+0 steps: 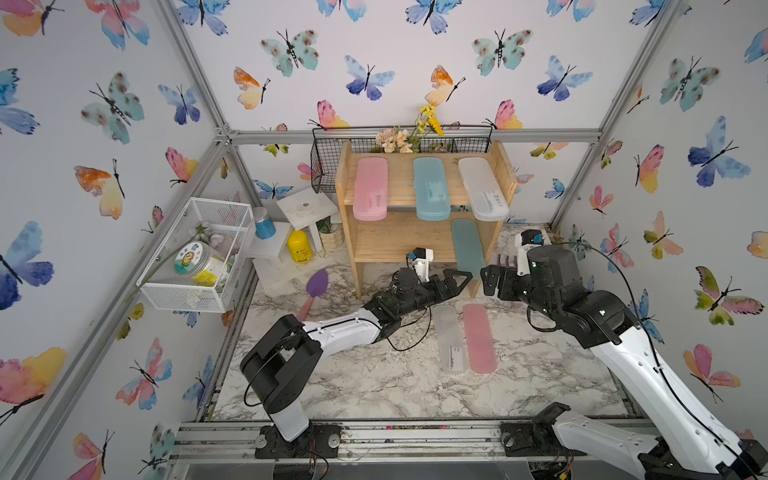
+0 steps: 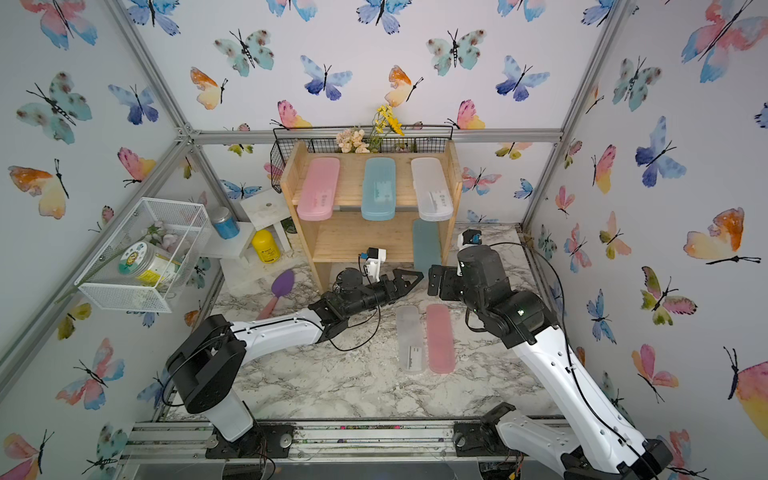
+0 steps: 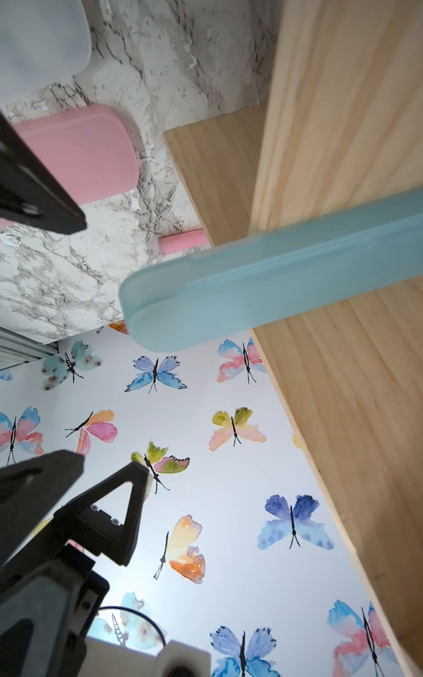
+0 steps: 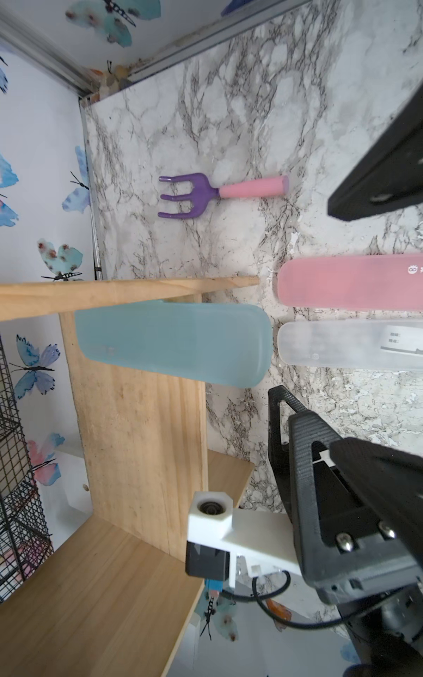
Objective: Remove the pencil cases from the shelf
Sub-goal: Pick up the pencil case from the shelf.
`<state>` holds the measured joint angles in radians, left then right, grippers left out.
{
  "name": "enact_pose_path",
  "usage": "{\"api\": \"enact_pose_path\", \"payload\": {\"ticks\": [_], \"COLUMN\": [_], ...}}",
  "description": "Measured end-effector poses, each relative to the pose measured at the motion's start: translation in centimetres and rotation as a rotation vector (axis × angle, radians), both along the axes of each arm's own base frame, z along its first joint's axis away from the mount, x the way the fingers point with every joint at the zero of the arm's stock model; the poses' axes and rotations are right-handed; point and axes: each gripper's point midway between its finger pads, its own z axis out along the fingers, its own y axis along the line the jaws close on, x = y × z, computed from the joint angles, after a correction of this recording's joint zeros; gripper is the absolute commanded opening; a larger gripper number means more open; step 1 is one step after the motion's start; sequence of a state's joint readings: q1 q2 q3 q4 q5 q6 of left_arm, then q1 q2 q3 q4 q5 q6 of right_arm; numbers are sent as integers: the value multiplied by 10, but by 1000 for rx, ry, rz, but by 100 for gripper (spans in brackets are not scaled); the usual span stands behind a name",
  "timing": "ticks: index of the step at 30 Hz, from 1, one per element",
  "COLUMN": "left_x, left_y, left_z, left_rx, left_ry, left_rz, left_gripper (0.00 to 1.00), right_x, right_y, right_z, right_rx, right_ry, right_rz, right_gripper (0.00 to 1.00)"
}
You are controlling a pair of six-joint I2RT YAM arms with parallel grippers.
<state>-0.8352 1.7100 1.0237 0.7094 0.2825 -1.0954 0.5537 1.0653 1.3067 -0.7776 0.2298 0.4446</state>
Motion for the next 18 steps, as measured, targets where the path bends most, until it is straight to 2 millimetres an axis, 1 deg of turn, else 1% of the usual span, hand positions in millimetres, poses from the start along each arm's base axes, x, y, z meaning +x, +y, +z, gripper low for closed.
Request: {"api": "enact_pose_path", "payload": {"ticks": [4,8,10,12,14,15,18], "left_x": [9,19,23,26,30,31,33], "left_y": [-1,-6,-8,-11,-13,-15,-18], "left_z": [-7,-10,-11,-10,-8,-6,-1], "left_rx": [-27,-60,-70,-82,-93,-99,-110], "left_ry": [33,50,58,67,63,62,58], "left_rz": [-1,-2,-1,-1,0,0,-4], "left_gripper": [89,83,78,72,71,68,52], "right_x": [5,8,9,10,12,12,14], "right_y": [-4,-5,-6,-6,-7,-7,-9], "right_z": [2,4,7,11,13,13,13], "right_rx": [-5,-6,-5,-5,-5,-4,-4], "right_ry": [-1,-3,-9,-17,-20,-20,-16], "right_rz": [-5,-5,-5,-3,1,0,-2], "right_gripper": [99,99,99,99,99,99,99]}}
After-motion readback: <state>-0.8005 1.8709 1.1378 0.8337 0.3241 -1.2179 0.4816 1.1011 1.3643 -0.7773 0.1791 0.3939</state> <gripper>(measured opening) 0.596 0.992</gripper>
